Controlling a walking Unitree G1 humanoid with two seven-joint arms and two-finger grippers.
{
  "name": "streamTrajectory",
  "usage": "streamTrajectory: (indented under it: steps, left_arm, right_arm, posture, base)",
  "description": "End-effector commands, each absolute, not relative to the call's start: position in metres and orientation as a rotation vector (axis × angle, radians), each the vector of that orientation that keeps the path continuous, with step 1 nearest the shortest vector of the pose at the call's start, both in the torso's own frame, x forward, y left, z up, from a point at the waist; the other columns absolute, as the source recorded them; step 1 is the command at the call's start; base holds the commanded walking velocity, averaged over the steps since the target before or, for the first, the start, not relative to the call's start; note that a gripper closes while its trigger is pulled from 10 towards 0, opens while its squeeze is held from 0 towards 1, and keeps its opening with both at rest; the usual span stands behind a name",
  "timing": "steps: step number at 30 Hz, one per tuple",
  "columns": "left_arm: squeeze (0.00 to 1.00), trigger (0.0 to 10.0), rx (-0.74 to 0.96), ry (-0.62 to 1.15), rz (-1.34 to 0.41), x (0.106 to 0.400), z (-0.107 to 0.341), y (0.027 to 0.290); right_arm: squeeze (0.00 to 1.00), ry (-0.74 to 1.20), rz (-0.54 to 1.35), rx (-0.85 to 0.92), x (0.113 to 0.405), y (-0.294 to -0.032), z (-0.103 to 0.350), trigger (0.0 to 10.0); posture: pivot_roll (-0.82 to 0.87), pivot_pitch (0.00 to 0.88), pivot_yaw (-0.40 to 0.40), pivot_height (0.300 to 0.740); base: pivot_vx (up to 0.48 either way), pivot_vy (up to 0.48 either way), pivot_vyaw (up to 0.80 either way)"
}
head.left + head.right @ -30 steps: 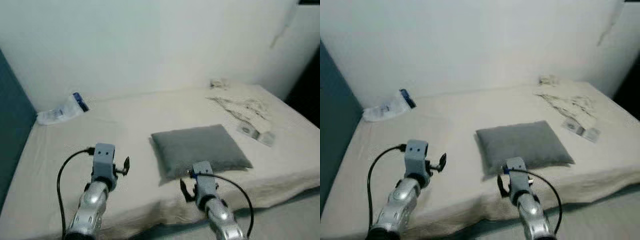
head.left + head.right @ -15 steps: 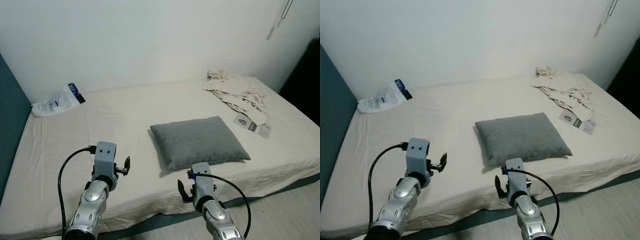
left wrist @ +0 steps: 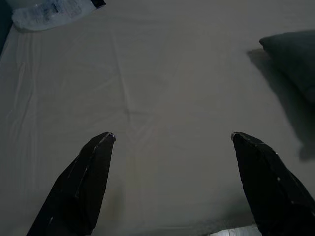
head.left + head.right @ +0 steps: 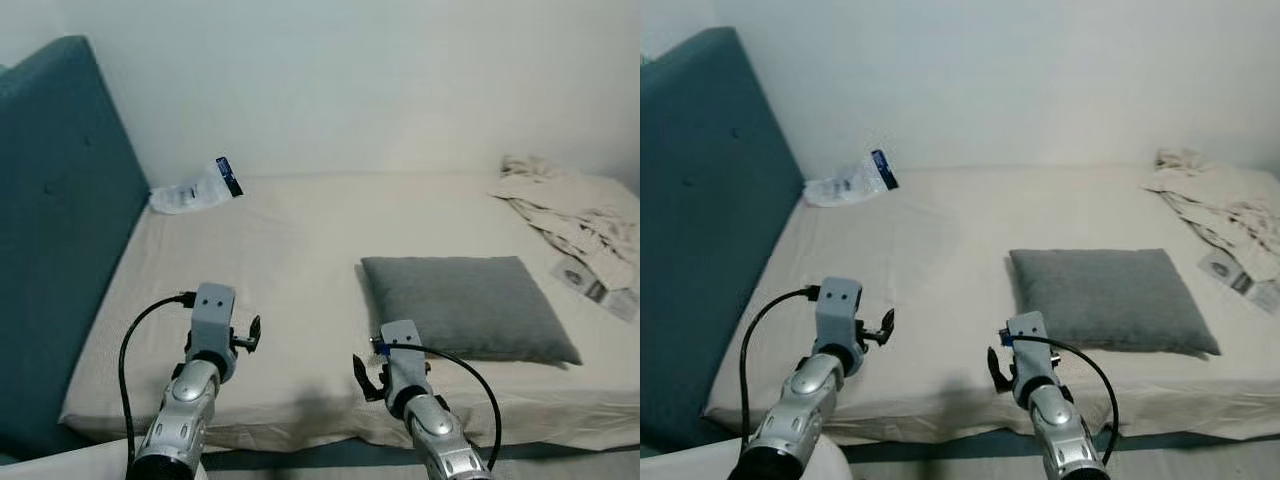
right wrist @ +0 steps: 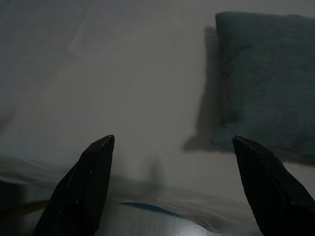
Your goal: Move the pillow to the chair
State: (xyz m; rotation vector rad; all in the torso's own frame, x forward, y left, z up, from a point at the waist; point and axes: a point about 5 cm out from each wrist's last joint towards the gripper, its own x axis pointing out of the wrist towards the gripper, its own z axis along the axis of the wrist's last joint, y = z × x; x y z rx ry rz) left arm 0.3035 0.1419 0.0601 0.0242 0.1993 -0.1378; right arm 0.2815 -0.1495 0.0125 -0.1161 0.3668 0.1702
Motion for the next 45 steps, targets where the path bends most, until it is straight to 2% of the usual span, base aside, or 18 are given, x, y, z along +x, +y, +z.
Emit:
streamTrajectory:
  steps: [1, 9, 33, 45]
  left_arm:
    - [0.0, 10.0, 0.044, 0.215, -0.143, 0.3023, 0.0566, 0.14]
    - [0.0, 10.0, 0.055, 0.215, -0.133, 0.3008, 0.0567, 0.1403]
    - [0.0, 10.0, 0.073, 0.229, -0.118, 0.3005, 0.0552, 0.1431]
    - [0.0, 10.0, 0.078, 0.256, -0.13, 0.3029, 0.0542, 0.1406]
  right_arm:
    - [0.0, 0.382, 0.16, -0.104, 0.2777, -0.1529, 0.0093, 10.0]
    - [0.0, 0.392, 0.162, -0.106, 0.2744, -0.1552, 0.0074, 10.0]
    - [0.0, 0.397, 0.162, -0.096, 0.2747, -0.1533, 0.0085, 10.0]
    - [0.0, 0.402, 0.146, -0.094, 0.274, -0.1571, 0.0076, 10.0]
  posture:
    - [-0.04, 0.067, -0.01, 0.74]
    - [-0.04, 0.082, -0.018, 0.74]
    - [-0.04, 0.09, -0.011, 0.74]
    - [-0.03, 0.089, -0.003, 0.74]
  base:
    - [0.0, 0.0, 0.0]
    - [0.0, -0.096, 0.0]
    - [0.0, -0.37, 0.0]
    - [0.0, 0.202, 0.0]
